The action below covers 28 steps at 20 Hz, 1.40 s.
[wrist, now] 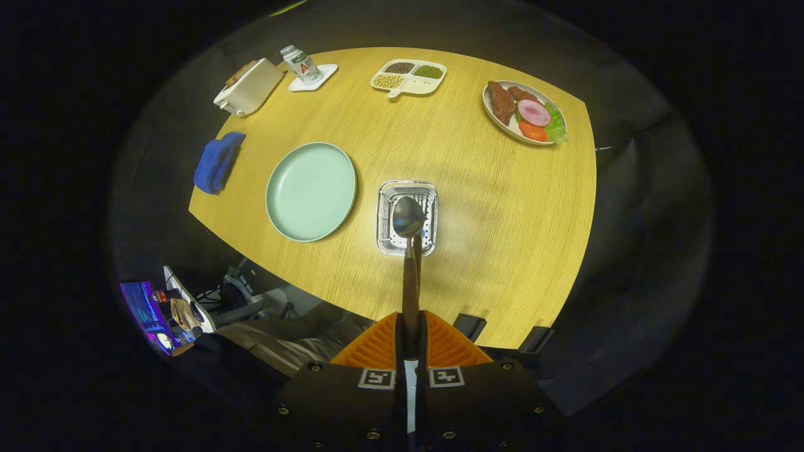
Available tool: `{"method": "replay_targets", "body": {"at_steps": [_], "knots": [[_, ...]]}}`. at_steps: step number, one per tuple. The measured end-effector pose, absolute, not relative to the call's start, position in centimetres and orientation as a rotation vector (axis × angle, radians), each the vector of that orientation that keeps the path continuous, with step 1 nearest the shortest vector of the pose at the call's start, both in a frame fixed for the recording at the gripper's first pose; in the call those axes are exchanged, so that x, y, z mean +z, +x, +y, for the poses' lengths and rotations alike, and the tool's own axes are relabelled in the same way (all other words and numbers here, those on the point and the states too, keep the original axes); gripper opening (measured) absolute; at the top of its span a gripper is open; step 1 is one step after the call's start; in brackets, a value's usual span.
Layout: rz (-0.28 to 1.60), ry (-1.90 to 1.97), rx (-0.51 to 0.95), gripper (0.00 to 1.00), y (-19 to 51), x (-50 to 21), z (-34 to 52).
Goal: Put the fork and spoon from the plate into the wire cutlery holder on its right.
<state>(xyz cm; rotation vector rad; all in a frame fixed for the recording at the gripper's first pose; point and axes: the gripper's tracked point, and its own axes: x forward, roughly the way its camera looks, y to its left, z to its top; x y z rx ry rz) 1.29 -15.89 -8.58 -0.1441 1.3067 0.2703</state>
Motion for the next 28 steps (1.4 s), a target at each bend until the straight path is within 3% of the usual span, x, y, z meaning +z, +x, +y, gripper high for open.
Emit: {"method": "replay_targets", "body": {"at_steps": [28], "knots": [[1.396,-0.176,0.293,0.05,4.7,-12.5,-14.3]]}}
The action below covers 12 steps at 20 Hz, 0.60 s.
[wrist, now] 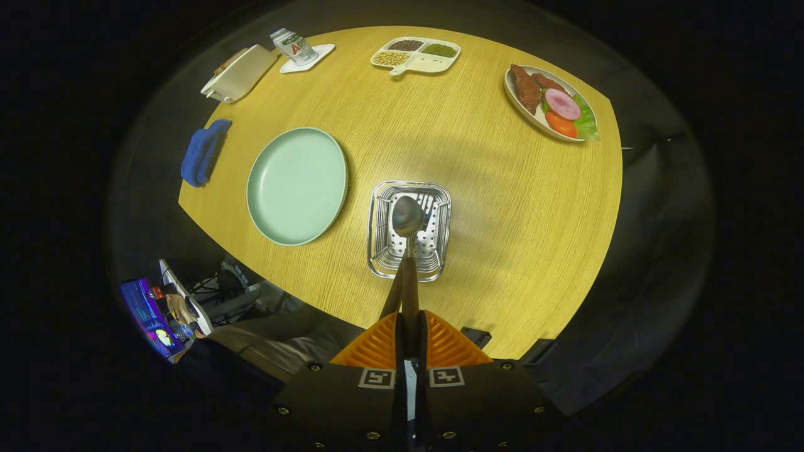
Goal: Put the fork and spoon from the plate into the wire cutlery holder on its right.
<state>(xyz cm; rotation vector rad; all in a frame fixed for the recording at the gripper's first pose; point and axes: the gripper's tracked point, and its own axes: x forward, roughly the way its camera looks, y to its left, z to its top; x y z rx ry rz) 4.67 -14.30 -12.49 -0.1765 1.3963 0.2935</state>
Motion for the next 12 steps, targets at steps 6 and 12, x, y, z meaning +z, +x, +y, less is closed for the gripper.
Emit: {"method": "replay_targets", "body": {"at_steps": [6,12], "knots": [[1.426,-0.174,0.28,0.06,5.3,-13.1,-13.8],[1.453,-0.166,0.23,0.08,6.2,-14.1,-13.4]]}}
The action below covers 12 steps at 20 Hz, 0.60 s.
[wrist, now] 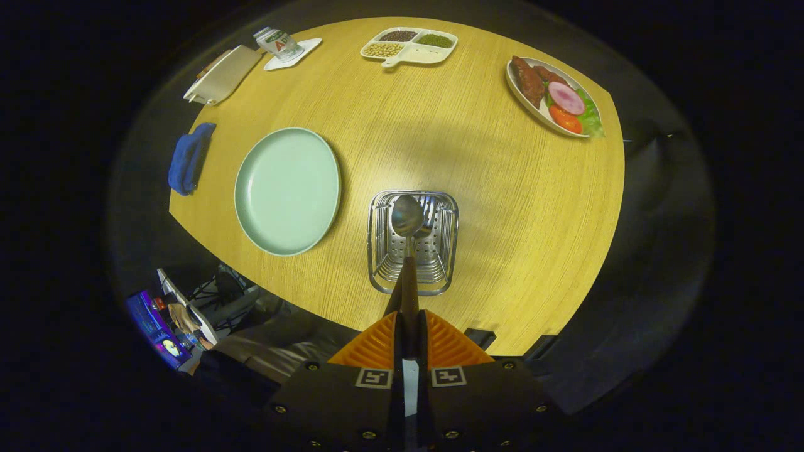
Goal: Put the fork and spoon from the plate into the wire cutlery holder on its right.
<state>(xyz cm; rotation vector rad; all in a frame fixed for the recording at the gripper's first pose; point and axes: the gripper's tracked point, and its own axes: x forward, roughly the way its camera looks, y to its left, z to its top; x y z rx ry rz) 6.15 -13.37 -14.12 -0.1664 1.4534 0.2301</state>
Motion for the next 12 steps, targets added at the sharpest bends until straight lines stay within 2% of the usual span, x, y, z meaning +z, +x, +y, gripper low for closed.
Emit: {"method": "replay_targets", "body": {"at_steps": [1,6,7,8,9,12], "knots": [[1.454,-0.172,0.227,0.11,6.11,-14.02,-13.25],[1.43,-0.152,0.206,0.12,6.13,-13.78,-12.79],[1.421,-0.138,0.203,0.17,5.97,-13.72,-12.56],[1.408,-0.127,0.203,0.18,5.95,-13.65,-12.39],[1.397,-0.125,0.202,0.32,5.74,-13.56,-12.39],[1.366,-0.1,0.196,0.34,5.27,-13.32,-12.32]]}}
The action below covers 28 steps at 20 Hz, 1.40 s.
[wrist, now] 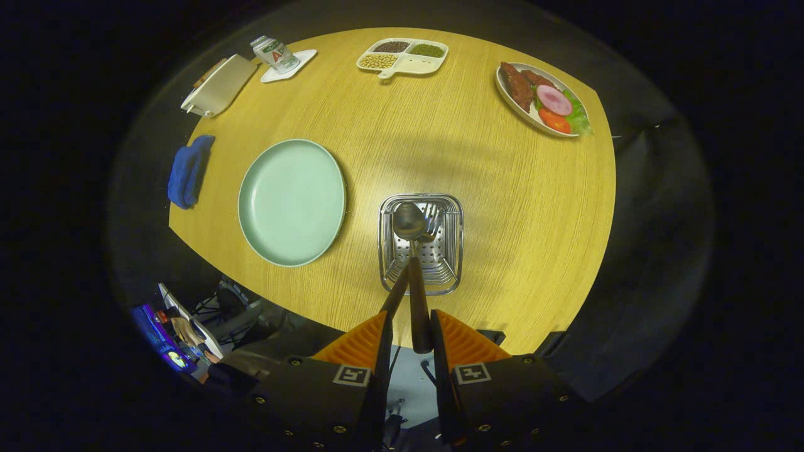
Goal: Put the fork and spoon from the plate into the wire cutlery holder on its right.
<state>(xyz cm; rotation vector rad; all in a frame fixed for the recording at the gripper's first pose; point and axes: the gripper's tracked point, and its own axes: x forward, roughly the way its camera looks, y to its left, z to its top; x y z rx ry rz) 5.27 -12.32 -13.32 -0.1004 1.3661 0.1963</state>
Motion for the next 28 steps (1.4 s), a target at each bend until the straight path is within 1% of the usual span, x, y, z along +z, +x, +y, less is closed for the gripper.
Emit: {"method": "replay_targets", "body": {"at_steps": [10,15,20,21,22,24,26,27,28], "knots": [[1.191,-0.02,0.227,0.36,2.0,-9.8,-11.1],[1.014,0.044,0.238,0.36,-0.4,-7.1,-8.7],[0.765,-0.007,0.198,0.36,-2.1,-5.9,-7.4],[0.726,-0.001,0.202,0.42,-2.6,-5.9,-6.5],[0.685,0.016,0.211,0.44,-3.2,-5.7,-5.5],[0.593,0.044,0.223,0.45,-3.8,-4.9,-3.9],[0.496,0.049,0.198,0.45,-3.9,-3.8,-3.5],[0.443,0.06,0.197,0.5,-4.3,-2.9,-2.8],[0.385,0.068,0.184,0.54,-4.4,-1.8,-2.3]]}}
